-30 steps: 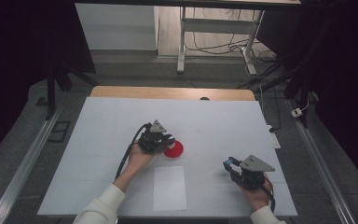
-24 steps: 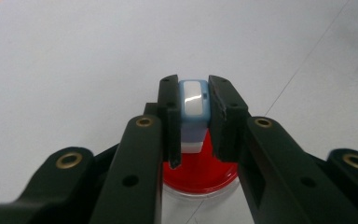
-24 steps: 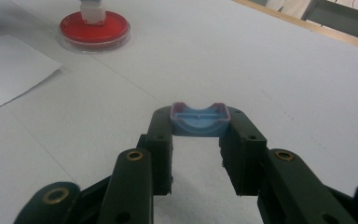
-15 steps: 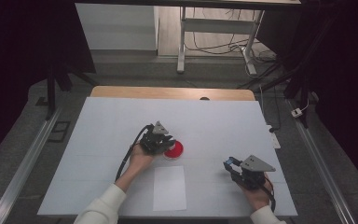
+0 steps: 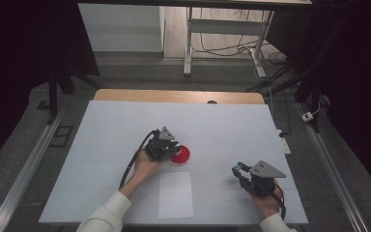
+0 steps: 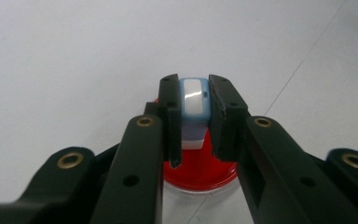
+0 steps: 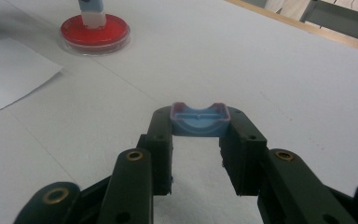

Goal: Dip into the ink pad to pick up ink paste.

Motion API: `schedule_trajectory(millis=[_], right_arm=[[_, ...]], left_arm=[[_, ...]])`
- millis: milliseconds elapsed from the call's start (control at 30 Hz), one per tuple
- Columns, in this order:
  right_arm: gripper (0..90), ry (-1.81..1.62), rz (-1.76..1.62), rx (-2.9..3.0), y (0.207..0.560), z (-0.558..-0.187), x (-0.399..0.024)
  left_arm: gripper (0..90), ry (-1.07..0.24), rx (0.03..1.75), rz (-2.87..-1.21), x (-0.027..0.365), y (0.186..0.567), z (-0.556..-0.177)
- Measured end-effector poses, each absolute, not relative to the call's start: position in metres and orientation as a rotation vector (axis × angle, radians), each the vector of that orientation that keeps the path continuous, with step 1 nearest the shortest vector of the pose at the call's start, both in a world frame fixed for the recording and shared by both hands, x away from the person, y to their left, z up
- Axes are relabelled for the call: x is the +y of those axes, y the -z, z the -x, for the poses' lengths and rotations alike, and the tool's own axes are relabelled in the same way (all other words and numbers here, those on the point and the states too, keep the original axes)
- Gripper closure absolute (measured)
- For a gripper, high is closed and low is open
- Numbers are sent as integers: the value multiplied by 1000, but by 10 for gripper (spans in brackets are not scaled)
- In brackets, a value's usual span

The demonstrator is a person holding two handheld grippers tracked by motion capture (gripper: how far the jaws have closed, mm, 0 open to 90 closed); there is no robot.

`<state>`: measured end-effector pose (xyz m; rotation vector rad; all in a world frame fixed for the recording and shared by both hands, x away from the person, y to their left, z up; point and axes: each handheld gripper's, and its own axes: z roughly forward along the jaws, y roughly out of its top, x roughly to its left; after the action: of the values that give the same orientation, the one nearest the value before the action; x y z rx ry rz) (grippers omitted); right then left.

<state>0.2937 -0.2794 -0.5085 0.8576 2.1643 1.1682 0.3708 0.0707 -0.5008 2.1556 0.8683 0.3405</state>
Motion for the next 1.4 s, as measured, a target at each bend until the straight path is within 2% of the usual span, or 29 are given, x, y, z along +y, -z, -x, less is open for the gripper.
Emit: schedule_trajectory(millis=[200,400,600,1000,1400], right_arm=[[648,-1175,-857,2159,509,-294,-279],[647,-1167,-857,2165,509,-294,-279],[647,-1175,-857,2165,509,-295,-279],[647,-1170,-858,2168,509,-295,-279],[647,-1172,-862,2166,509,-295,-279]], left_arm=[[760,-371,861,-2168,68,501,-368],[759,-345,866,-2149,72,502,-369],[758,-388,833,-2138,73,495,-365],[756,-339,847,-2001,91,470,-360],[756,-328,854,-2023,87,478,-363]])
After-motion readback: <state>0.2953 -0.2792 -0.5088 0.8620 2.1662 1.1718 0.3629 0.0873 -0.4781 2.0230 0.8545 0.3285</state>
